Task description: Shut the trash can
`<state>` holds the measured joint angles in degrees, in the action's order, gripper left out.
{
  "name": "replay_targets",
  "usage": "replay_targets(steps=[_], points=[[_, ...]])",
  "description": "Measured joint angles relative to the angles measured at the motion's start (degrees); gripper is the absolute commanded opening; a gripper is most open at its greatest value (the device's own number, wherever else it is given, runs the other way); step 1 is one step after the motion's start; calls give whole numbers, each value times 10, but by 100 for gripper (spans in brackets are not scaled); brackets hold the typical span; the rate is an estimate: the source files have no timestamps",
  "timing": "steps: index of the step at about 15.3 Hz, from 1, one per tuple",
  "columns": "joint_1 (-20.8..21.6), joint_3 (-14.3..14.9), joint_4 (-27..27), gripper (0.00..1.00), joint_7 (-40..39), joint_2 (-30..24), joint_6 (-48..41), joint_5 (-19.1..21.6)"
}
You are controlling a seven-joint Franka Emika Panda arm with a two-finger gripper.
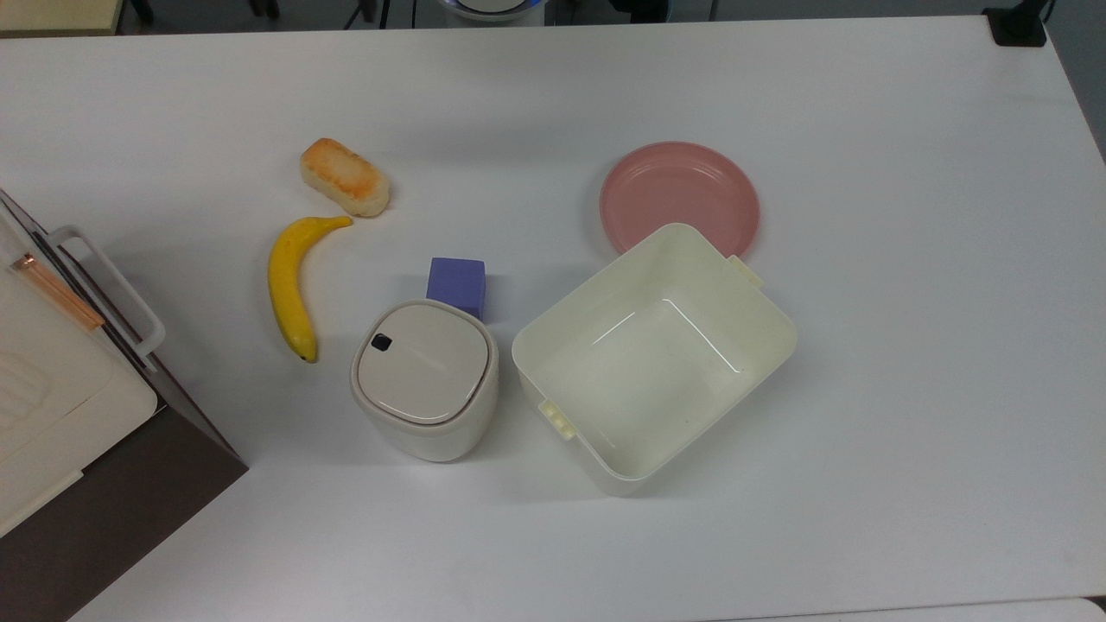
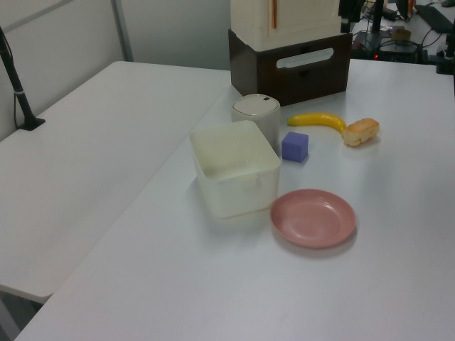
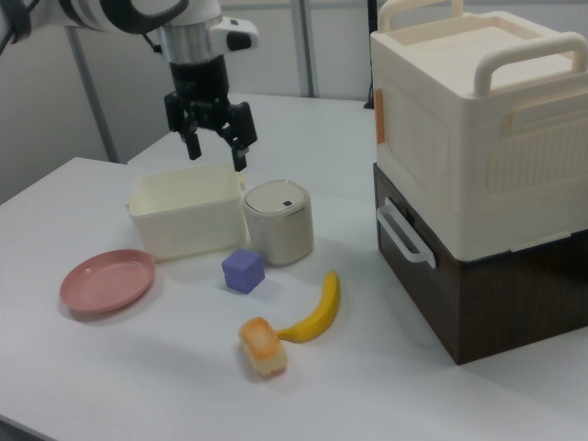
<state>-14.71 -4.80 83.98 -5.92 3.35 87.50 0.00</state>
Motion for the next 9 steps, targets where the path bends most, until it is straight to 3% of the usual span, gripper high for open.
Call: replay_targets(steps=[4,9], points=[[39,9,37,100,48,-3,43,0],[44,11,50,100,61,-6,51,0]])
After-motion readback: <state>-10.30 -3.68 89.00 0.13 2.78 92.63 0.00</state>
